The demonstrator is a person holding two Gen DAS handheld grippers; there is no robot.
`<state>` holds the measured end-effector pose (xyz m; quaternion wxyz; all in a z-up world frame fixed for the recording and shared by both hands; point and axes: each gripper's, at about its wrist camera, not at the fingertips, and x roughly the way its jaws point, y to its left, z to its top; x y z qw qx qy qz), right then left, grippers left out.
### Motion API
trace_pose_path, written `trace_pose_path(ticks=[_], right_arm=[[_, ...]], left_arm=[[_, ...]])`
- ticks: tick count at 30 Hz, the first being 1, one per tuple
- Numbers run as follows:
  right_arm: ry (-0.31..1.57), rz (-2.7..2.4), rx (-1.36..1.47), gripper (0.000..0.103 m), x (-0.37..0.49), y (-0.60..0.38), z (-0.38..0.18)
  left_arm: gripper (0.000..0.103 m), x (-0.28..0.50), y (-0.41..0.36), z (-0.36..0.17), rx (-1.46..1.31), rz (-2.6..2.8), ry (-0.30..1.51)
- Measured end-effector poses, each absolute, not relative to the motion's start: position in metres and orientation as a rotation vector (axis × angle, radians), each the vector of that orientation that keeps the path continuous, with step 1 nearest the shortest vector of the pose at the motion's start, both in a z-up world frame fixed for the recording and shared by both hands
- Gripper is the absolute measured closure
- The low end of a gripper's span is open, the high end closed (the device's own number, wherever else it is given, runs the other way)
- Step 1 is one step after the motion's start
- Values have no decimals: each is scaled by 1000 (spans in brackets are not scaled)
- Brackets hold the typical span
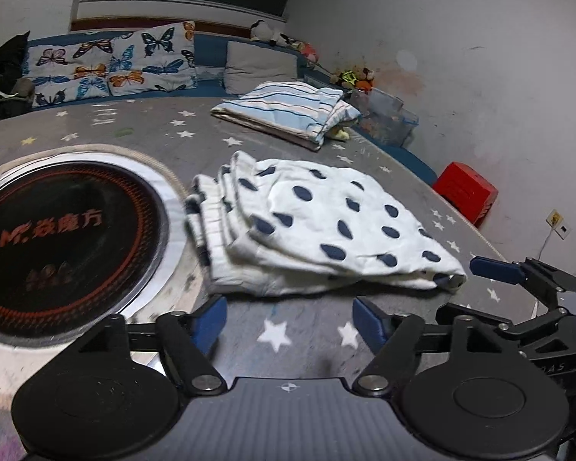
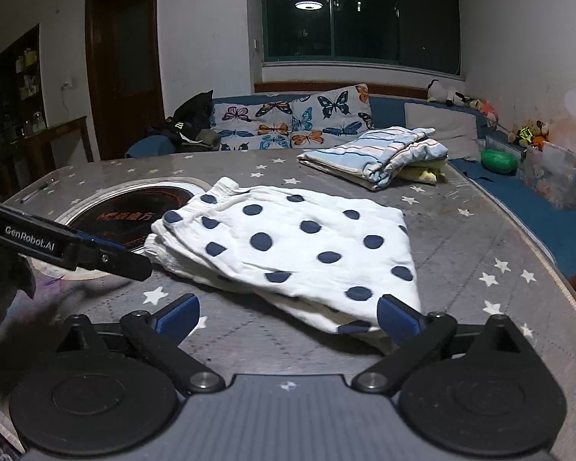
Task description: Fold clothes
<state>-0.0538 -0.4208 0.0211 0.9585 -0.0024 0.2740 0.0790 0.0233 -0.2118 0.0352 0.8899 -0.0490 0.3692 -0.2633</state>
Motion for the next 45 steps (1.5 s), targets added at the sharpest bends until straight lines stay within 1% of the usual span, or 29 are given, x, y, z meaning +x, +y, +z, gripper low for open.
trace_pose_path(ticks=[1,3,5,8,27,45], right_arm=[[552,153,-6,0,-55,-418,21],[549,142,-4,0,-56,-414,21],[543,134,0,0,-58,-411,20],[539,122,-2,0,-61,-405,20],[534,107,42,0,-78,-376,9],[542,46,77,0,-90,-369,7]], left_arm=[[15,21,-209,35,-103,-542,765],[13,17,-205,34,-104,-534,759],[6,12,-201,34,-101,-529,752],[0,5,-196,35,-99,-524,735],[0,-25,-188,31,-121,-533,721],[0,-44,-191,26,-101,-533,730]])
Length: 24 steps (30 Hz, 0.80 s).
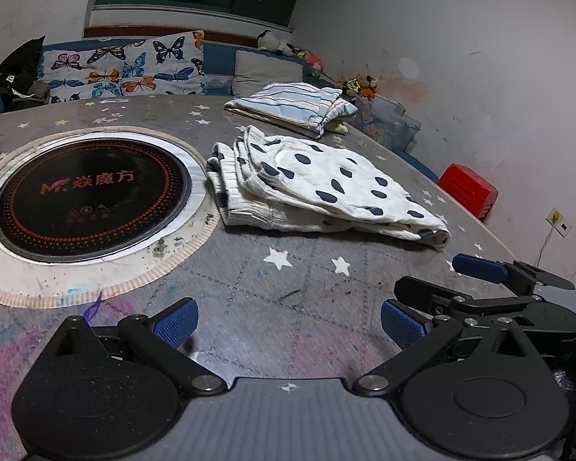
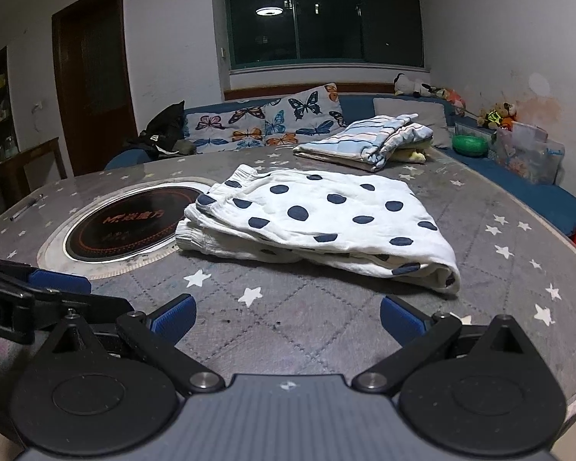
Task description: Fold clothes
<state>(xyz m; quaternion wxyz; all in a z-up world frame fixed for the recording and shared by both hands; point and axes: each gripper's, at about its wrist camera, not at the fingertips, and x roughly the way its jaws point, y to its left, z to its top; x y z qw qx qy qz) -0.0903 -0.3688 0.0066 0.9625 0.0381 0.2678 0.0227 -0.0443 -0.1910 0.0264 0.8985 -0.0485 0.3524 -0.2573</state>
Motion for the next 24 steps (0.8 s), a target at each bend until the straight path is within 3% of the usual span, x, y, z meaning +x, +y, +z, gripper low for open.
trace_pose_path(ticks=[24], right_arm=[[538,19,103,0,-104,-364,8]], left_arm=[[0,-61,-196,25,-90,-550,726]])
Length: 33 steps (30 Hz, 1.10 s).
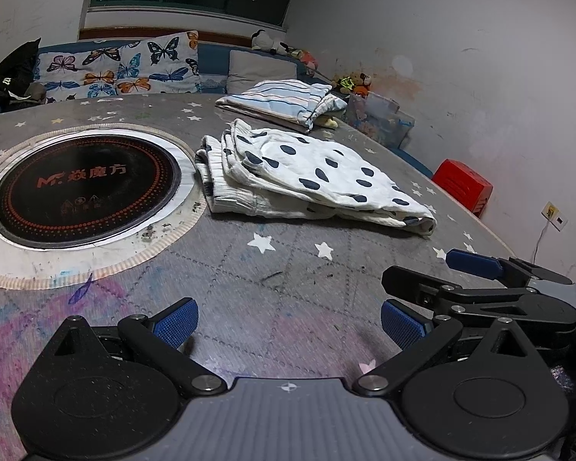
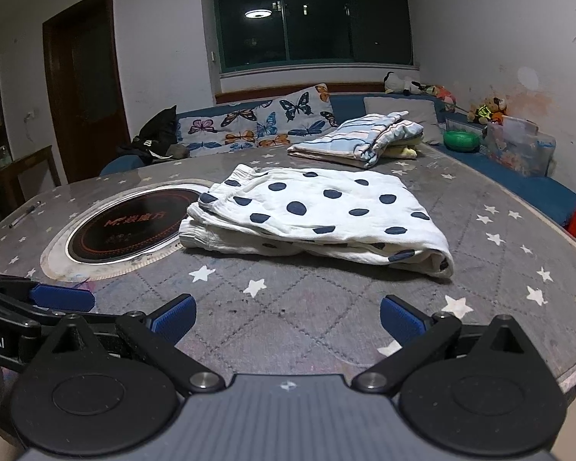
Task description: Fold clothes
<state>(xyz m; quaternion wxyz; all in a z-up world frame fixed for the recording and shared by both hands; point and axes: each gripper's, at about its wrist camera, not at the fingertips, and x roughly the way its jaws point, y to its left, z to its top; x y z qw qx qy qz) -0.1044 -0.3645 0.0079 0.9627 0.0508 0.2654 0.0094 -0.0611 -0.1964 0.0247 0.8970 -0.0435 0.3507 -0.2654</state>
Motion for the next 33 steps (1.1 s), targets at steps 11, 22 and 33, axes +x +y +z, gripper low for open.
trace_pose_path(ticks=[11,22,33], right_arm=[[538,14,117,0,-107,-366,8],[538,12,126,0,-108,-368,7],[546,11,152,0,-107,-369,5]], left_arm=[[0,-64,-199,25,-87,-554,725],[0,-65,-200,26,-84,-557,722],[0,-64,-200,26,-79,-555,723]])
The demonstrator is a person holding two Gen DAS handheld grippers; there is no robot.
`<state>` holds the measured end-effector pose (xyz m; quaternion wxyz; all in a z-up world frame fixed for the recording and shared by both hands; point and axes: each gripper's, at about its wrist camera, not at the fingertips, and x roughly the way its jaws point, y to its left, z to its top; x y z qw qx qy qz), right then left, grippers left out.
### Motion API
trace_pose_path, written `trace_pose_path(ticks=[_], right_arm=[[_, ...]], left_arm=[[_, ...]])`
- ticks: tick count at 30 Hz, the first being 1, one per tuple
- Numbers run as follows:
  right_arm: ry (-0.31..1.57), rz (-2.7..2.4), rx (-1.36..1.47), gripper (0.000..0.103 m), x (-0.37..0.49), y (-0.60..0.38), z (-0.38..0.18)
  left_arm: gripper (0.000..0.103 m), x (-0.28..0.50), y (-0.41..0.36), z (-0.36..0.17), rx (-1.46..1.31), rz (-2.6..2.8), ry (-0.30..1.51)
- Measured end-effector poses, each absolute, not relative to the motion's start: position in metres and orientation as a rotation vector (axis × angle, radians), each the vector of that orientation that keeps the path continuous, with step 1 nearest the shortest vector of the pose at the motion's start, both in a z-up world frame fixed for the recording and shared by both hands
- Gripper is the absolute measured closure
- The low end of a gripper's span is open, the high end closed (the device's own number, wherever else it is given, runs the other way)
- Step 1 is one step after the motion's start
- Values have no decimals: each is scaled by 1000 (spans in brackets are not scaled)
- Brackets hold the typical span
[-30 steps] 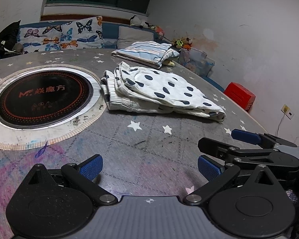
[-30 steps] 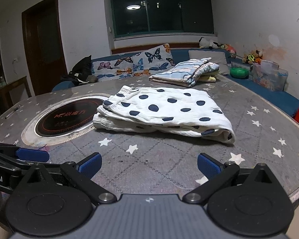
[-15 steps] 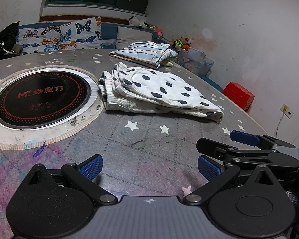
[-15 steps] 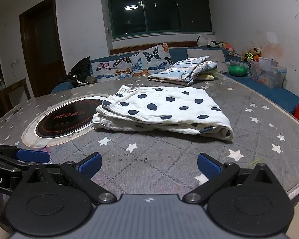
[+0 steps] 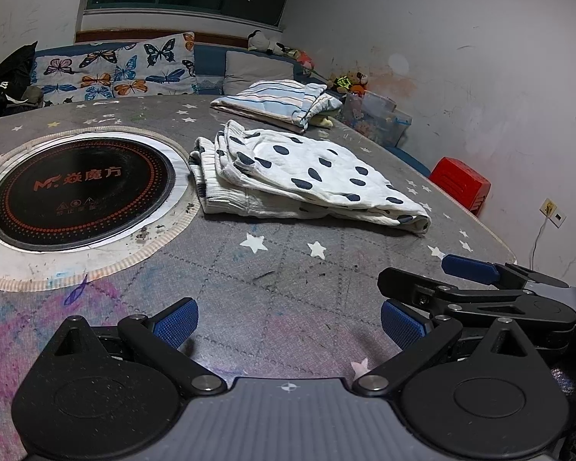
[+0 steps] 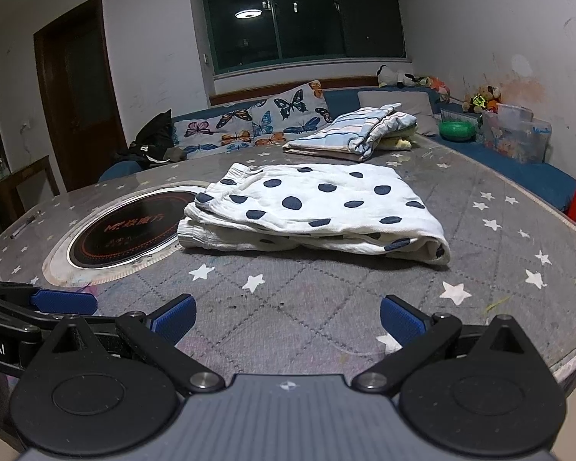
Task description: Fold clothes
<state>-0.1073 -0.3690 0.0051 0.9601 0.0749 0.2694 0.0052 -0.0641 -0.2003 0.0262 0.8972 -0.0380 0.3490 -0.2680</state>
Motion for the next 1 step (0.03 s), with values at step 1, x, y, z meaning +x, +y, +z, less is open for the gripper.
trace_pose_path(ticks=[1], right_arm=[[547,10,154,0,-107,-369,5]], left_arm=[[0,-64,-200,26,-78,-555,723]])
